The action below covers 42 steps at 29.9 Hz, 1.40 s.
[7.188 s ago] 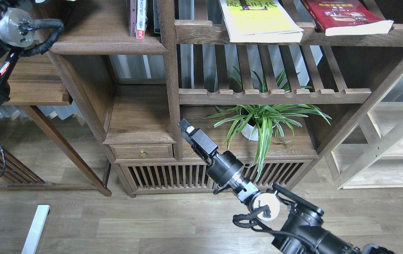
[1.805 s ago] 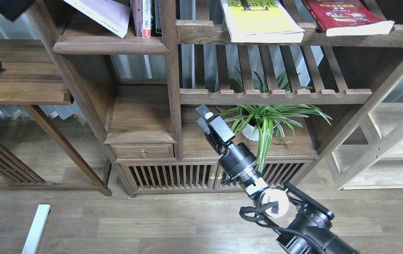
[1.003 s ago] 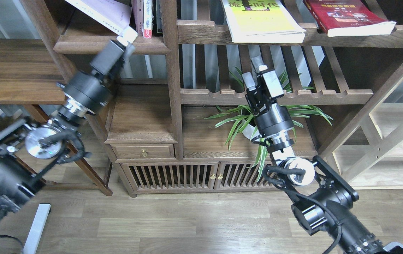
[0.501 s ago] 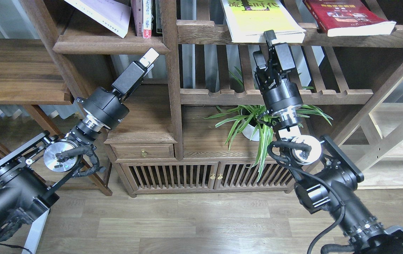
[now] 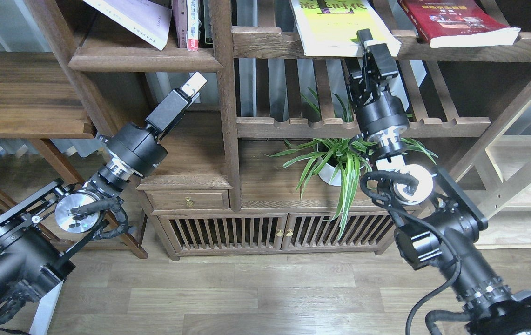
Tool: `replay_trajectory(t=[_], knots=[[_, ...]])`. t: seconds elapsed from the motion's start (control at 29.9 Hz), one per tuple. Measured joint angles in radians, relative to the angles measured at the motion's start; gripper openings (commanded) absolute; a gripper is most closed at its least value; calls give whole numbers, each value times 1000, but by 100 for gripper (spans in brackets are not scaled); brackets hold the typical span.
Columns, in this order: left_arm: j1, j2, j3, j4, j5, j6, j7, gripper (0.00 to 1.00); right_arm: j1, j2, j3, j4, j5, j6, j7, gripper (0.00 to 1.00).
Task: Organize books on shelf
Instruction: 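Reach the right gripper up to the yellow-green book on the upper shelf, then pull the yellow-green book down and grasp it with the left gripper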
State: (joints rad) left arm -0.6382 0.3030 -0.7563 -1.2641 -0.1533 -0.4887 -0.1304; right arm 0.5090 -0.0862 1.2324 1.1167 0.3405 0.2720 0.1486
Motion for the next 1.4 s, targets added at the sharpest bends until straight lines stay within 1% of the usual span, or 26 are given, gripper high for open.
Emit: replay_trajectory(t=[0.03, 0.17, 0.4, 0.5, 0.57, 0.64, 0.67, 0.7, 0.77, 0.8, 0.97, 1.04, 1.27, 1.4], knots=[[1, 0, 0, 0, 0, 0, 0, 99, 5, -3, 0, 0, 3, -4, -1, 68], [11, 1, 0, 0, 0, 0, 0, 99, 25, -11, 1, 0, 35, -12, -17, 63], [22, 5, -3, 0, 3, 0, 0, 99, 28, -17, -1, 4, 54, -4, -40, 56], [29, 7, -3, 0, 3, 0, 0, 99, 22, -17, -6, 6, 54, 2, -51, 49], [31, 7, -3, 0, 3, 0, 0, 99, 18, -18, -8, 6, 54, 4, -56, 46], [32, 7, -3, 0, 3, 0, 0, 99, 9, -18, -9, 6, 54, 5, -59, 39], [32, 7, -3, 0, 3, 0, 0, 99, 6, -18, -9, 6, 54, 7, -60, 34], [32, 7, -3, 0, 3, 0, 0, 99, 2, -18, -10, 6, 54, 10, -61, 24], [32, 7, -3, 1, 3, 0, 0, 99, -6, -18, -11, 6, 54, 27, -63, 8], [32, 7, -3, 0, 3, 0, 0, 99, -14, -16, -11, 6, 54, 43, -63, 4], [32, 7, -4, 0, 3, 0, 0, 99, -59, -8, -15, 2, 54, 169, -63, 3], [32, 3, -4, 0, 3, 0, 0, 99, -76, -8, -18, 2, 54, 202, -63, 3], [22, -19, -5, 1, 4, 0, 0, 99, -111, -3, -19, 2, 56, 217, -61, 3], [20, -48, -16, 9, -4, 0, -4, 99, -122, 28, -38, 6, 57, 217, -61, 2]])
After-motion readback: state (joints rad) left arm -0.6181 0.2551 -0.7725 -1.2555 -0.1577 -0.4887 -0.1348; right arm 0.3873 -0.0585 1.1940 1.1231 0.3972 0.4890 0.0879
